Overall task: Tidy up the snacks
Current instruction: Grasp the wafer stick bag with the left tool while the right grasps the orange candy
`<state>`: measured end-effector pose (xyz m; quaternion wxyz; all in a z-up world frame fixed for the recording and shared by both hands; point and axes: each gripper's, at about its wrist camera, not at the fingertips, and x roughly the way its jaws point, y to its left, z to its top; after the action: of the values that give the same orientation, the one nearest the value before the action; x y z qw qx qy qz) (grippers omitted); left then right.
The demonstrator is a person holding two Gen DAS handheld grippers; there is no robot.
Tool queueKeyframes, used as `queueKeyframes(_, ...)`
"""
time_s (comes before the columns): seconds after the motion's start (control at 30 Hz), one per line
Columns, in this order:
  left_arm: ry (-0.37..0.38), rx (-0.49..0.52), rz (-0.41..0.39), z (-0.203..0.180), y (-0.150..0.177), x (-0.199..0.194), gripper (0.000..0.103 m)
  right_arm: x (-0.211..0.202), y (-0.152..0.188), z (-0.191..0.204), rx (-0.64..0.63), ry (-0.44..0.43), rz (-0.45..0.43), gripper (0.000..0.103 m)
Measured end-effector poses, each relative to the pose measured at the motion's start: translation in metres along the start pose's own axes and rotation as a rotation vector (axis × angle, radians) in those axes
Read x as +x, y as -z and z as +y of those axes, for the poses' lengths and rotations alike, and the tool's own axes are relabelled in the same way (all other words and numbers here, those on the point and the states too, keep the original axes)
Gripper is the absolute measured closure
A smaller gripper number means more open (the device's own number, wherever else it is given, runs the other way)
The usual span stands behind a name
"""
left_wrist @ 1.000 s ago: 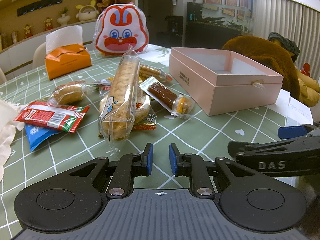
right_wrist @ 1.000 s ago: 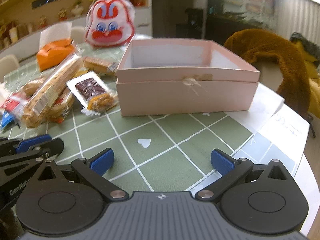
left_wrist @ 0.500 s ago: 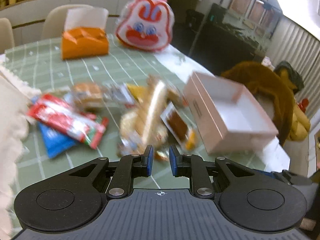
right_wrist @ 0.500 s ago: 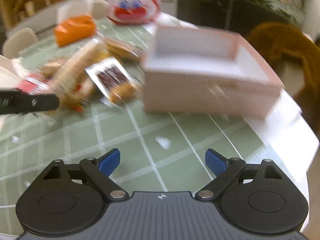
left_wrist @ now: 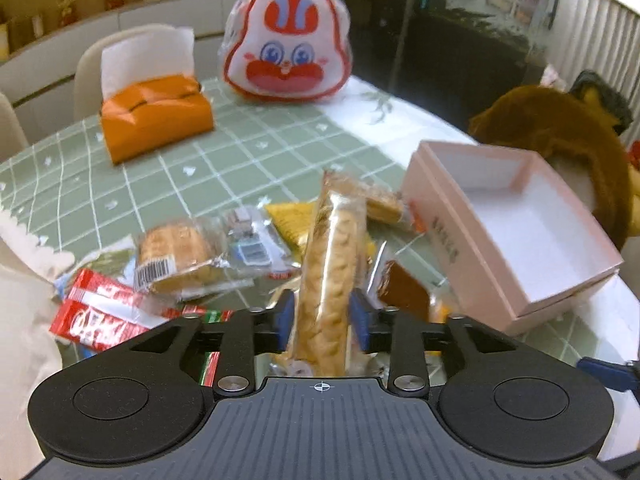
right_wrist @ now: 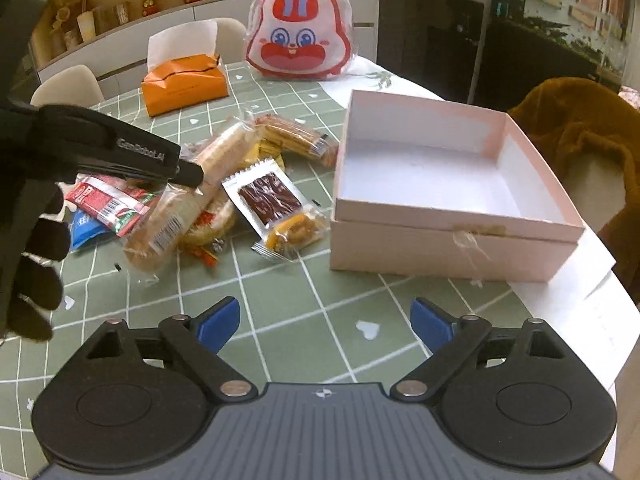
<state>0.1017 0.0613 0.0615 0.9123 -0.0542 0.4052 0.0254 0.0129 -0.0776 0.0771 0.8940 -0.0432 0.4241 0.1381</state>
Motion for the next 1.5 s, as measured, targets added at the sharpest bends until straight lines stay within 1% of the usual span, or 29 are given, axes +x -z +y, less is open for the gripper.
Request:
queueKeyframes(0.03,0.011,-0.008,0.012,0.001,0.0,0.004,0.058,-0.001,0.001,-0.001,-0.001,0.001,0.001,0.01)
queueKeyframes(0.17,0.038,-0.029,0.068,0.004,-0.001,0.019,0.058,0.001,-0.001,-0.002,-0.009,0.007,0.0,0.01)
queueKeyframes(0.23,0.036,-0.031,0.055,0.005,0.0,0.021,0.057,0.002,-0.004,0.0,-0.011,0.003,-0.001,0.01)
queueKeyframes(0.3,0.044,-0.038,0.05,0.007,0.0,0.018,0.06,0.001,-0.004,0.001,-0.013,-0.001,-0.005,0.01)
queueKeyframes(0.4,0.059,-0.048,0.059,0.009,0.002,0.013,0.062,0.002,-0.008,0.002,-0.022,-0.006,-0.02,0.01)
queueKeyframes(0.47,0.078,-0.074,0.071,0.014,0.006,0.009,0.063,0.006,-0.011,0.003,-0.037,-0.006,-0.032,0.014)
queueKeyframes(0.53,0.092,-0.093,0.077,0.019,0.01,0.004,0.064,0.013,-0.017,0.003,-0.045,-0.011,-0.031,0.023)
queueKeyframes(0.6,0.092,-0.1,0.074,0.022,0.016,-0.003,0.064,0.021,-0.024,0.002,-0.033,-0.02,-0.025,0.026)
queueKeyframes(0.67,0.088,-0.112,0.068,0.025,0.021,-0.01,0.064,0.03,-0.033,0.0,-0.008,-0.031,-0.023,0.026)
queueKeyframes(0.73,0.088,-0.135,0.062,0.029,0.028,-0.017,0.064,0.04,-0.042,-0.003,0.026,-0.067,-0.01,0.027)
queueKeyframes(0.87,0.083,-0.173,0.059,0.034,0.037,-0.028,0.064,0.056,-0.056,-0.002,0.065,-0.106,-0.002,0.027)
queueKeyframes(0.9,0.08,-0.178,0.061,0.035,0.039,-0.029,0.064,0.061,-0.059,-0.001,0.071,-0.118,0.008,0.029)
queueKeyframes(0.97,0.081,-0.186,0.07,0.034,0.044,-0.032,0.064,0.071,-0.061,0.002,0.082,-0.149,0.042,0.039)
queueKeyframes(1.0,0.088,-0.193,0.075,0.034,0.045,-0.033,0.064,0.077,-0.062,0.004,0.082,-0.158,0.066,0.05)
queueKeyframes(1.03,0.095,-0.2,0.081,0.034,0.046,-0.034,0.065,0.082,-0.061,0.006,0.082,-0.164,0.088,0.059)
queueKeyframes(1.07,0.1,-0.204,0.087,0.033,0.047,-0.034,0.065,0.085,-0.06,0.007,0.082,-0.167,0.106,0.065)
queueKeyframes(1.13,0.105,-0.2,0.092,0.031,0.049,-0.036,0.065,0.081,-0.056,0.008,0.08,-0.163,0.097,0.077)
queueKeyframes(1.33,0.134,-0.169,0.118,0.015,0.053,-0.036,0.065,0.048,-0.04,0.004,0.024,-0.209,0.096,0.077)
queueKeyframes(1.5,0.153,-0.143,0.145,0.002,0.059,-0.034,0.065,0.015,-0.014,-0.009,0.002,-0.202,0.105,0.077)
